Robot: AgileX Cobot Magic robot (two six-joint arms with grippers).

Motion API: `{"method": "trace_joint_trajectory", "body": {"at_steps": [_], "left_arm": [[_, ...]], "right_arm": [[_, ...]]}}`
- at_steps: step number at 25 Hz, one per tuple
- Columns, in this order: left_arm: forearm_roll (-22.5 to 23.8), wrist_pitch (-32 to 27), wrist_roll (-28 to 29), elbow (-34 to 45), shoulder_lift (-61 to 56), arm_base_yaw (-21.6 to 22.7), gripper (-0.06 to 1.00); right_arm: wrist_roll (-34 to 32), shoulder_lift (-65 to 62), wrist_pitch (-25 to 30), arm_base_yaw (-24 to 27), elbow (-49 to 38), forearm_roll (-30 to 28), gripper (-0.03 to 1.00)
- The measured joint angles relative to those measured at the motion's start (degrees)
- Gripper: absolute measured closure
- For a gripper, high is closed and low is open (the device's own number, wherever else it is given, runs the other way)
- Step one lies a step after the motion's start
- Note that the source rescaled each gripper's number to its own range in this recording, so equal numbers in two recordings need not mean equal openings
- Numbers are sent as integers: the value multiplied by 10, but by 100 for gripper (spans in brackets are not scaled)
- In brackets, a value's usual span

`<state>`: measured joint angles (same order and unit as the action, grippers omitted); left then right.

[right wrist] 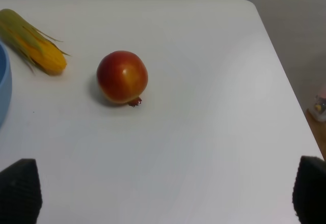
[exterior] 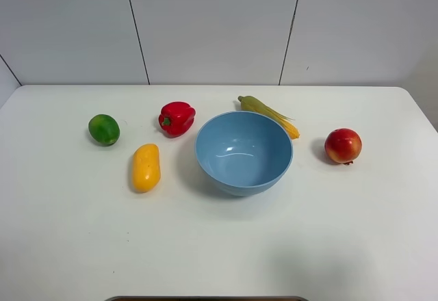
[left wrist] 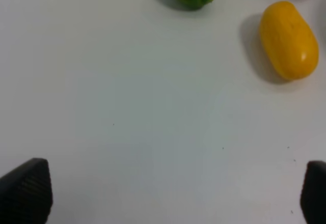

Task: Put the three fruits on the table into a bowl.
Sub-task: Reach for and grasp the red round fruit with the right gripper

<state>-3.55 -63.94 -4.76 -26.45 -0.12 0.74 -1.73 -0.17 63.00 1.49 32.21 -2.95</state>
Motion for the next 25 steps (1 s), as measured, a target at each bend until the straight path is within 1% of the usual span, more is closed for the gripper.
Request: {"method": "trace_joint_trajectory", "body": {"at_steps": [7,10,14,17,18,22,25], "left_arm": [[0,0,0,0,0,0,-6],[0,0,0,0,0,0,-6],[0,0,0,0,0,0,-6],[0,0,0,0,0,0,-6],[0,0,0,0,0,0,-6],[0,0,0,0,0,0,-6],[0,0,0,0,0,0,-6]], "right_arm": [[1,2,0,0,0,0,-3],[7,41,4,0,9,-2,-3],[11,155,6,0,59,-17,-3],[11,264,5,0,120,-30,-3],[11,264,5,0,120,-30,-3],[5,420,-2,0,197,-29,-3],[5,533,-22,0,247,-29,-3]]}}
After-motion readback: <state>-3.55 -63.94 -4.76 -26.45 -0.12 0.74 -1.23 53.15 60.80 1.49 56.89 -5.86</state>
